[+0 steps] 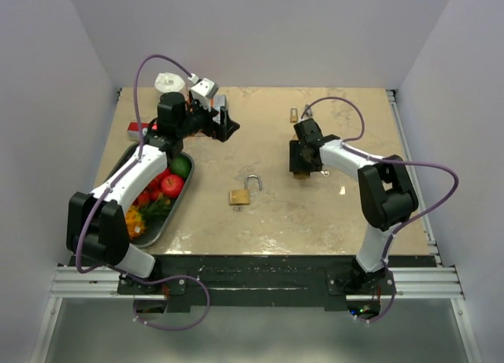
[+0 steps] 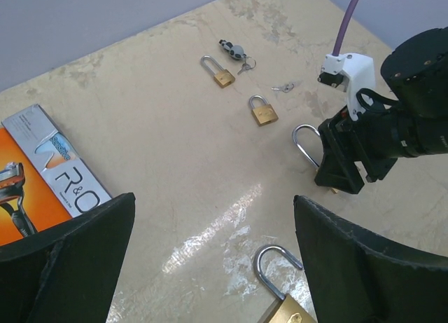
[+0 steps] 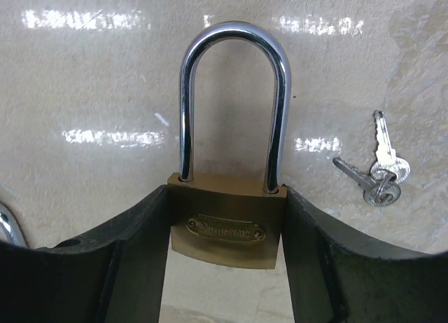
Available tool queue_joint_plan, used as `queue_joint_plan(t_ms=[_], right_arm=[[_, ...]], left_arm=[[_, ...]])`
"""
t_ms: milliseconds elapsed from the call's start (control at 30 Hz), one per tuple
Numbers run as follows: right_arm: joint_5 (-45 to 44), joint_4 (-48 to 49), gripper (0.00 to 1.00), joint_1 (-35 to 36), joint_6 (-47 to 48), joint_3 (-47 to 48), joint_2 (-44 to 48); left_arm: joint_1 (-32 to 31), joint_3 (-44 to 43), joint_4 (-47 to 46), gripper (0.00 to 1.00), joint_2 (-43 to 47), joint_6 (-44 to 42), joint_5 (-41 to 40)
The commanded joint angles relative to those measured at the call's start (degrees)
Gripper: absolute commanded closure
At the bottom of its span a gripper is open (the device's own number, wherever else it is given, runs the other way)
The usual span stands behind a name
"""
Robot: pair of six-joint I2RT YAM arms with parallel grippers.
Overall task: Lock with the key
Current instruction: Place the lock at the center of the board.
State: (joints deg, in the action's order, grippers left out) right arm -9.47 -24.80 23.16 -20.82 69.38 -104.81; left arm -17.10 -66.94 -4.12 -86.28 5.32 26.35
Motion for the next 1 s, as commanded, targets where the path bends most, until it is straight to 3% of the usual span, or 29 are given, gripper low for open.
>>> queue_joint_plan(t_ms=[0,33,200,333,633,767,967], right_arm=[[-2.04,1.94,0.96,-0.92,-2.65,3.83,-1.44],[-2.39,2.12,0.88,-0.92,-2.56,4.00,-1.71],[-2.30,2.03,0.73,-1.36,-2.74,4.44,-2.85],[-2.74,2.03,0.48,-1.45,-2.74,3.83,-2.85],[-2.04,0.89,0.04,-1.62,-1.77,6.20,-1.63],[-1.07,0.98,0.01,-1.62,0.33,7.08,0.92],[1.12,8.60,0.01,-1.62,9.82,4.72,11.28]], left_arm=[[0.40,0.05,-1.33,0.01,1.82,-0.93,0.99],[0.40,0.05,-1.24,0.01,1.82,-1.01,0.99],[0.40,-0.56,0.86,0.01,1.29,-3.12,1.16],[0.40,-2.58,6.55,0.01,-0.46,-5.05,3.09],[0.40,-5.84,15.10,0.01,-3.37,-12.87,8.80],[0.40,-6.89,19.84,0.01,-3.81,-19.63,14.06],[-0.73,-5.58,32.67,0.01,-5.39,-42.81,17.43]])
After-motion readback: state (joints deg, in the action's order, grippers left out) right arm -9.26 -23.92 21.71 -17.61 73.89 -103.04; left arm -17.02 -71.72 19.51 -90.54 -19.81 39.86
